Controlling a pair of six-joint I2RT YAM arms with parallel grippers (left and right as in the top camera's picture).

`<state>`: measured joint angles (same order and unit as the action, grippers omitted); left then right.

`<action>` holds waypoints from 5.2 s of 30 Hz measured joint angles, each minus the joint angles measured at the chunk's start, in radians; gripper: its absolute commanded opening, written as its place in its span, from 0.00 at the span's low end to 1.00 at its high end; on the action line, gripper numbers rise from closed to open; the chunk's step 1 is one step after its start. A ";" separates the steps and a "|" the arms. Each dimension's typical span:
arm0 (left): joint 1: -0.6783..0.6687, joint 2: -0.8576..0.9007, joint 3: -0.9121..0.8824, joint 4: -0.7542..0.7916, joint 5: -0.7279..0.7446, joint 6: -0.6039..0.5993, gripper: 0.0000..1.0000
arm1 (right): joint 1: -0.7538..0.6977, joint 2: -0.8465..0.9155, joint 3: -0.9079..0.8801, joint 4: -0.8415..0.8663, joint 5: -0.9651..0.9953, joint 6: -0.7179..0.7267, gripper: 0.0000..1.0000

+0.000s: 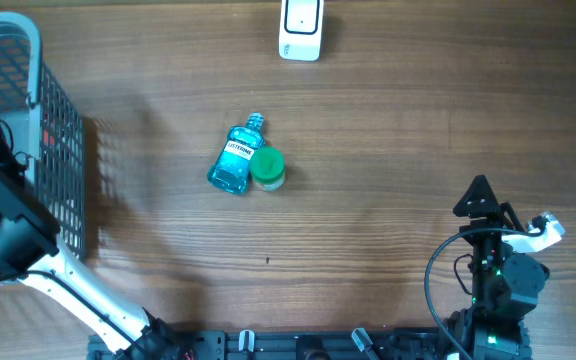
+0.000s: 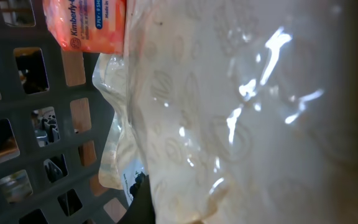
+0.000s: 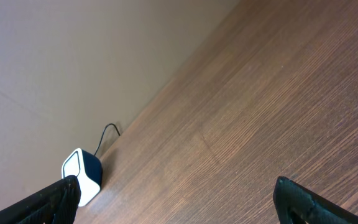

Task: Scan the item barcode
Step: 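Reach the left gripper into the basket and grasp the clear plastic bag, then lift the plastic bag out and carry it toward the scanner, then lower the plastic bag beside the green container and open the left gripper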

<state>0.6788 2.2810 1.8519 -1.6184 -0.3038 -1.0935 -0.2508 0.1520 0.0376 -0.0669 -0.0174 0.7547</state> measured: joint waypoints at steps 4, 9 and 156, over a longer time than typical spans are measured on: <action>0.005 -0.024 0.001 0.005 0.023 0.011 0.04 | 0.000 0.000 0.000 0.000 0.000 0.000 1.00; 0.013 -0.091 0.049 0.011 0.105 0.044 0.04 | 0.000 0.000 0.000 0.000 0.000 0.000 1.00; -0.957 -0.020 0.097 0.534 1.221 1.196 1.00 | 0.000 0.000 0.000 0.000 0.000 0.000 1.00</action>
<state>-0.2783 2.2608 1.9484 -1.0840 0.9176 0.1020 -0.2508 0.1520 0.0376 -0.0669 -0.0170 0.7547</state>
